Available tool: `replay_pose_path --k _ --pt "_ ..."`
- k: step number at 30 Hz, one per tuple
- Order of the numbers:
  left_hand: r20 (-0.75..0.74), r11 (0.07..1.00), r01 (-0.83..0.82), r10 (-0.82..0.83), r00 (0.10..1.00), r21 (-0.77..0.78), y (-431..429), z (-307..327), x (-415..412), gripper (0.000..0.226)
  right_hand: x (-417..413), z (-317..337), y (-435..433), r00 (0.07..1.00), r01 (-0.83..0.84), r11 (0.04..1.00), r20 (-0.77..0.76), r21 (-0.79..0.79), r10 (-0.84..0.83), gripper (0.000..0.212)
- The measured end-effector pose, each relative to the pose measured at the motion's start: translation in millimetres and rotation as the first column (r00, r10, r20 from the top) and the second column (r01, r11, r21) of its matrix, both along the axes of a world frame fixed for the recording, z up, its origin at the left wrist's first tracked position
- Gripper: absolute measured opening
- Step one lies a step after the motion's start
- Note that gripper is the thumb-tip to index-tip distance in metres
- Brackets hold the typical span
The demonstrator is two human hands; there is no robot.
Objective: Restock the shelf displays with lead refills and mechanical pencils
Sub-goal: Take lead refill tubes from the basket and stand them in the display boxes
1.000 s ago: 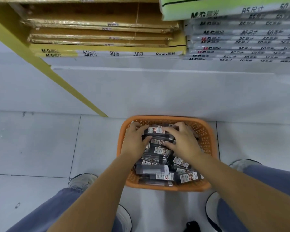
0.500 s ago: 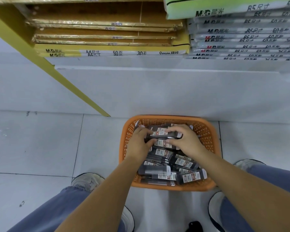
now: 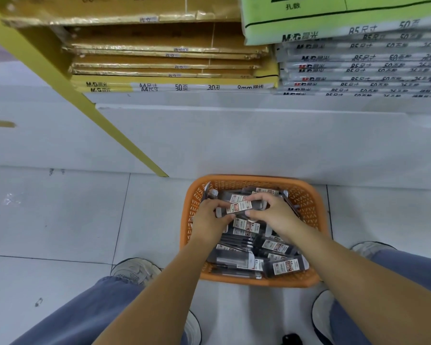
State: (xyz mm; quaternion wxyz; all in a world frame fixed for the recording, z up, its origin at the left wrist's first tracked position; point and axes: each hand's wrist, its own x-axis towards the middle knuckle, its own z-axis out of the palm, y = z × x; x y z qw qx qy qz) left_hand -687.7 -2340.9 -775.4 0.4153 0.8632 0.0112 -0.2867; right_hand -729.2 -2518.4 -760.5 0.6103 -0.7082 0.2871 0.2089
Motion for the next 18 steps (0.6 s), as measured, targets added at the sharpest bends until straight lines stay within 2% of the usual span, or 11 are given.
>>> replay_pose_path --k 2,5,7,10,13,15,16,17,18 --pt "0.005 1.0 0.002 -0.002 1.0 0.009 -1 -3 0 0.02 0 -3 3 0.999 0.046 0.999 0.007 -0.021 -0.046 0.029" --pt "0.03 1.0 0.008 -0.009 1.0 0.023 -4 -4 -1 0.025 -1 -5 4 0.989 0.142 0.989 0.021 0.051 -0.143 0.025" --pt "0.017 1.0 -0.004 0.004 1.0 -0.001 -4 -3 -3 0.032 -2 -2 4 0.987 0.151 0.988 0.041 0.039 -0.152 0.026" --pt "0.014 0.998 -0.013 0.014 1.0 -0.058 0 1 -5 0.054 -2 10 2 0.993 0.082 0.994 0.087 -0.066 -0.076 0.032" --pt "0.185 1.0 0.015 -0.016 0.983 0.004 8 21 1 0.086 2 38 -8 0.989 -0.055 0.989 0.132 -0.136 0.073 0.045" --pt "0.288 0.986 0.12 -0.15 0.946 0.119 11 44 10 0.1 3 65 -17 0.966 -0.175 0.958 0.147 -0.227 0.211 0.05" --pt "0.273 0.961 0.222 -0.26 0.926 0.162 11 61 16 0.1 5 81 -20 0.95 -0.235 0.932 0.135 -0.277 0.28 0.049" --pt "0.206 0.928 0.341 -0.366 0.907 0.146 10 77 21 0.094 6 96 -23 0.934 -0.284 0.911 0.128 -0.298 0.333 0.049" --pt "0.099 0.891 0.449 -0.454 0.885 0.068 9 94 26 0.083 8 113 -26 0.918 -0.32 0.905 0.143 -0.281 0.369 0.049"
